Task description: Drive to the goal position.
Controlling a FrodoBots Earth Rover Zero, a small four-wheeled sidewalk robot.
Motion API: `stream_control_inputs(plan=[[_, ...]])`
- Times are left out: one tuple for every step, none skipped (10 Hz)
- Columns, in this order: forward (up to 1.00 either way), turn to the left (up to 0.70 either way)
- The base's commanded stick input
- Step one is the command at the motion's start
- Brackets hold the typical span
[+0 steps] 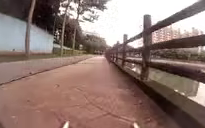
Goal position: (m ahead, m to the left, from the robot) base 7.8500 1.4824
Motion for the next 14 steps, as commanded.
stream_control_inputs(plan=[[0.70, 0.00], [0.70, 0.00], [0.70, 0.00], [0.70, 0.00], [0.70, 0.00], [0.70, 0.00], [0.70, 0.00], [0.70, 0.00], [0.70, 0.02], [0.70, 0.03], [0.70, 0.03], [0.70, 0.04], [0.70, 0.00], [0.70, 0.00]])
